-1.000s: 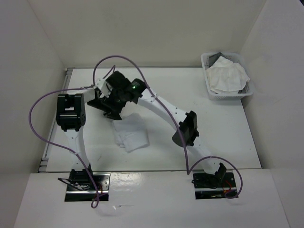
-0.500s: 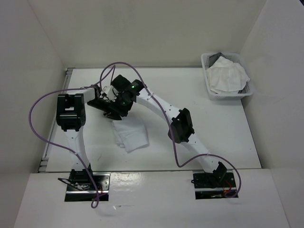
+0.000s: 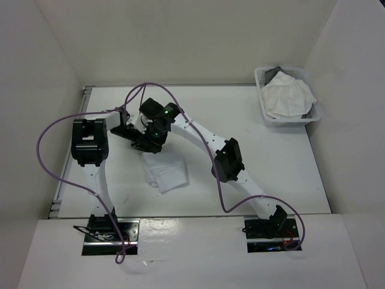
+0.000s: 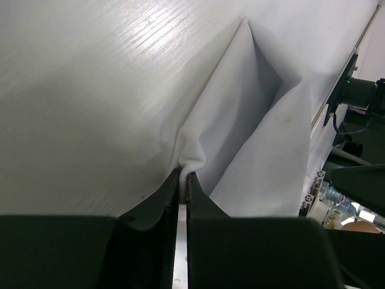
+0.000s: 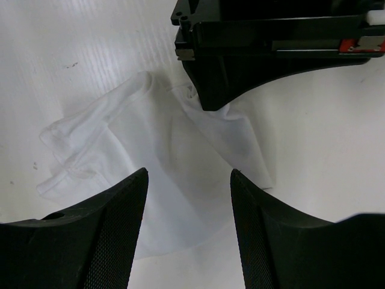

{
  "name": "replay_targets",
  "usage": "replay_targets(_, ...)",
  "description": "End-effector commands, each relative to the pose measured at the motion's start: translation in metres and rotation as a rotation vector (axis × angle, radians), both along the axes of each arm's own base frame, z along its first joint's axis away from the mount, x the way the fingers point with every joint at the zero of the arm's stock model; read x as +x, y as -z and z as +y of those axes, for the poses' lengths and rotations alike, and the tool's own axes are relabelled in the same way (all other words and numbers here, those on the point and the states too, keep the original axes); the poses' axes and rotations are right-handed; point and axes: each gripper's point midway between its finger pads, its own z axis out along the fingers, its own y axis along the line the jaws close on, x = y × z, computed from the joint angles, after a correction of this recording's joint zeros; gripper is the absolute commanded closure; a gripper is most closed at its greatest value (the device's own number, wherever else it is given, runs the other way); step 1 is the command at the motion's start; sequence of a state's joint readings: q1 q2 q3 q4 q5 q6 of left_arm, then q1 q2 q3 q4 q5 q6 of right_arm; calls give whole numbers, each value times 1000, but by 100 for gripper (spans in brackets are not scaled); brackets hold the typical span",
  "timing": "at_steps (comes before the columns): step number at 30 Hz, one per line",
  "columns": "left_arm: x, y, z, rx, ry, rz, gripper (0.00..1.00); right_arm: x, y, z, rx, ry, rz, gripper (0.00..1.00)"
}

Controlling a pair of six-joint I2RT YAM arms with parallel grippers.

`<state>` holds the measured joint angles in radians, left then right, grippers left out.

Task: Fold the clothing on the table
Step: Fold the skirt

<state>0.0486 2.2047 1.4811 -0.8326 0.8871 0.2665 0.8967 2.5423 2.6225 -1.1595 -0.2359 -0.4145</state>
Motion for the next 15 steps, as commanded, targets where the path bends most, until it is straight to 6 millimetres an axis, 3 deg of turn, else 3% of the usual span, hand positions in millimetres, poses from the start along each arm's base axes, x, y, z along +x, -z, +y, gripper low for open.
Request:
replay_targets(1,2,13,7,57,43,-56,92,-8,4,7,1,-36,19,38)
replay_targets(11,0,12,7,56,43,-47,92,-15,27,8,-35,-57,53,39)
replay_targets(14,0,12,7,56,43,-47,92,-12,24,8,-34,-52,40,46)
replay_targets(15,0,12,7,56,43,-47,92,-12,24,8,-34,-52,40,59)
